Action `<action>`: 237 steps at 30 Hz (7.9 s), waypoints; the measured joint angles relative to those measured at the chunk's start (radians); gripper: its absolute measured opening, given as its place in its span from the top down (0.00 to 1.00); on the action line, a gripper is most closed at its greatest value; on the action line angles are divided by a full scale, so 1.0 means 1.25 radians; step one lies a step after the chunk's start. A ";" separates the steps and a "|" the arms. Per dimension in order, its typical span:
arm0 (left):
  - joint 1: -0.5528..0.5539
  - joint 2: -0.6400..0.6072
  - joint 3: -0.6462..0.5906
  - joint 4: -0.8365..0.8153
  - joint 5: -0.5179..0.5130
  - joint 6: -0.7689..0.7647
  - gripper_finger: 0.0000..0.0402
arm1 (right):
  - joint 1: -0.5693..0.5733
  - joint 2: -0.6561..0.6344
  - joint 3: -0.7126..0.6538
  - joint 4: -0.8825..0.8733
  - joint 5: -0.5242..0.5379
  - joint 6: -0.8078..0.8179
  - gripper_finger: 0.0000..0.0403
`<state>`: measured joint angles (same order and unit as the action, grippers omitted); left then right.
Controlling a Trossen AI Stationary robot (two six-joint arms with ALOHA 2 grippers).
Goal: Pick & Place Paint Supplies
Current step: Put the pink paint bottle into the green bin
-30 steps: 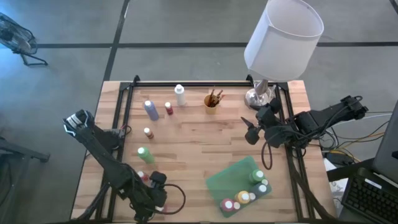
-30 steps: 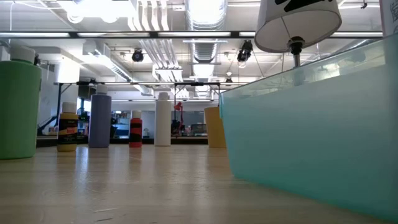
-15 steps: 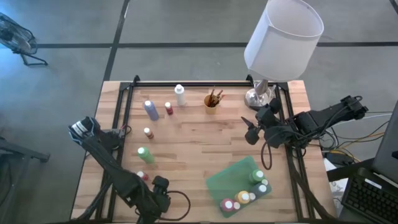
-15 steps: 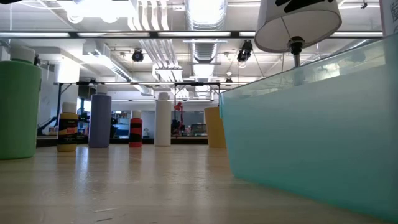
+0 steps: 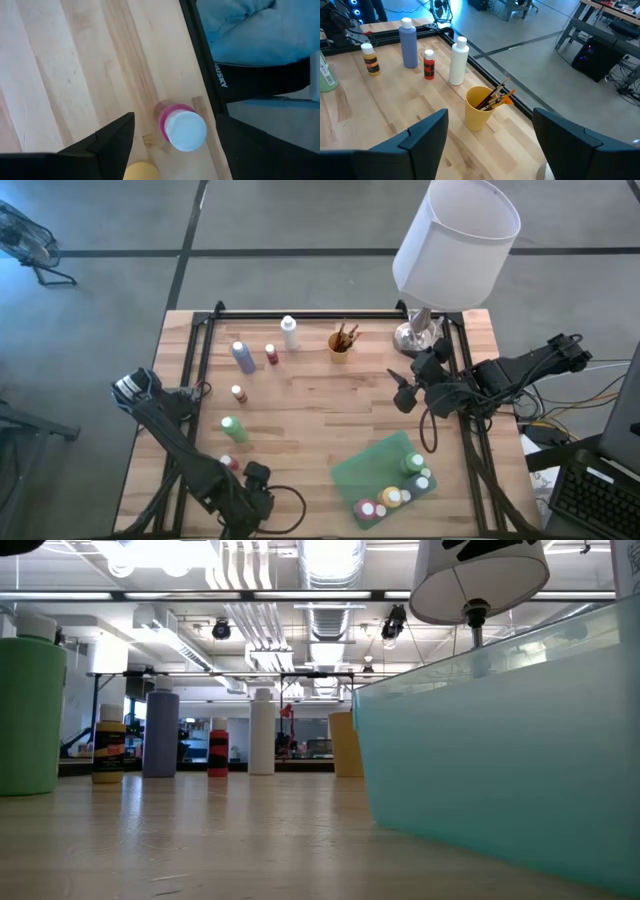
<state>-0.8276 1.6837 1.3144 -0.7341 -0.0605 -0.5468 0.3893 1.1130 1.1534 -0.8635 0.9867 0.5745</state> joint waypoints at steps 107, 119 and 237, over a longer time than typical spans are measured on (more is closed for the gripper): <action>0.499 0.027 0.399 0.053 -0.065 0.416 0.68 | 0.087 0.154 -0.116 0.568 -0.284 -0.281 0.19; 0.499 0.027 0.399 0.066 -0.063 0.431 0.67 | 0.066 0.174 -0.115 0.594 -0.285 -0.302 0.33; 0.474 -0.071 -0.178 1.135 -0.033 0.634 0.41 | 0.076 0.129 -0.259 1.246 -0.420 -0.671 0.66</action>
<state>-0.2353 1.5947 1.0924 0.6849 -0.1020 0.2456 0.4840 1.2743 0.8291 0.6941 0.4613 -0.2646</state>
